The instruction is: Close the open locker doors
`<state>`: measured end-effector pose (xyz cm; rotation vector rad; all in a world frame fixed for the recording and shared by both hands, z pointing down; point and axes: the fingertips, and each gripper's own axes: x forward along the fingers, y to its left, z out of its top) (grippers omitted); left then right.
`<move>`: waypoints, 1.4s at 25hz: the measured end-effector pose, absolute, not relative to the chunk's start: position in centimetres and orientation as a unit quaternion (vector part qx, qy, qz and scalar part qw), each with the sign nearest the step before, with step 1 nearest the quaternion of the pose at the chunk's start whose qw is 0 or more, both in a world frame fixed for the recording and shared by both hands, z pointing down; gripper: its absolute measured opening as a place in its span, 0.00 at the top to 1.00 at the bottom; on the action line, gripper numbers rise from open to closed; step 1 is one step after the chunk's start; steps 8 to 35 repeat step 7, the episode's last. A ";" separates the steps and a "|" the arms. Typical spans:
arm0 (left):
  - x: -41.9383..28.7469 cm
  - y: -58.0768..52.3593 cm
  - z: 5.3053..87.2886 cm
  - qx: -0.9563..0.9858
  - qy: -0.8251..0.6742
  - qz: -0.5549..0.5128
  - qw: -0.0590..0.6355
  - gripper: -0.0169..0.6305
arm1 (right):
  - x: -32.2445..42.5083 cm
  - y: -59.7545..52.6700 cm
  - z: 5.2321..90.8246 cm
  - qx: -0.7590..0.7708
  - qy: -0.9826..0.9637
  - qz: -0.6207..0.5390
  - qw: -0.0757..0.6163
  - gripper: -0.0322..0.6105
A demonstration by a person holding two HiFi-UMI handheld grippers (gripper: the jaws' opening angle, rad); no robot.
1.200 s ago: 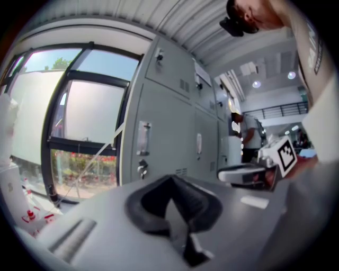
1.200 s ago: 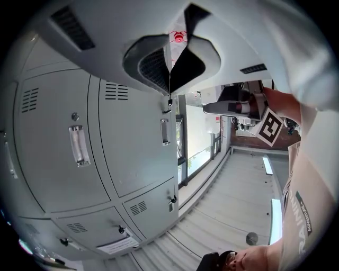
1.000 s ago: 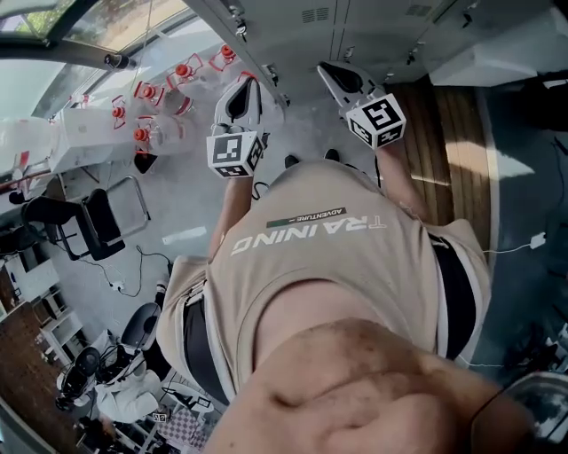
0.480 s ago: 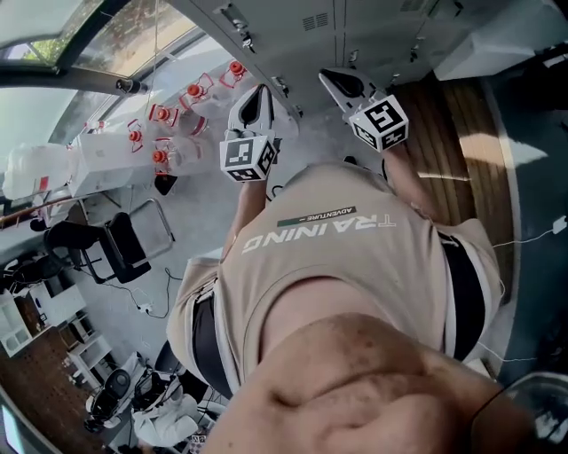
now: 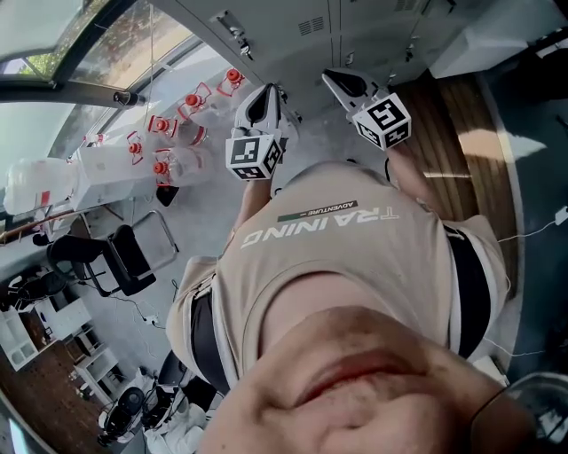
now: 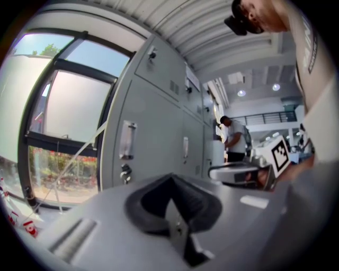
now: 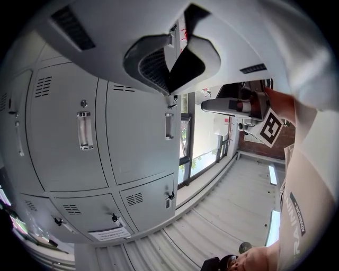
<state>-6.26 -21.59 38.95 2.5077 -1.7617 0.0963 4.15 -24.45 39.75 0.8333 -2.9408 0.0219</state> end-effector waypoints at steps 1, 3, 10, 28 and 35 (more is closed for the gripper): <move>-6.2 -21.6 38.9 0.818 -0.573 0.032 0.036 0.97 | 4.3 -24.5 39.8 0.275 -0.961 0.008 0.042 0.93; -6.2 -21.7 39.0 0.821 -0.569 0.035 0.037 0.97 | 4.6 -24.6 39.8 0.279 -0.959 0.013 0.042 0.93; -6.0 -21.3 39.8 0.824 -0.562 0.046 0.050 0.97 | 4.8 -23.7 40.2 0.282 -0.958 0.027 0.048 0.93; -6.0 -21.3 39.8 0.824 -0.562 0.046 0.050 0.97 | 4.8 -23.7 40.2 0.282 -0.958 0.027 0.048 0.93; -6.0 -21.3 39.8 0.824 -0.562 0.046 0.050 0.97 | 4.8 -23.7 40.2 0.282 -0.958 0.027 0.048 0.93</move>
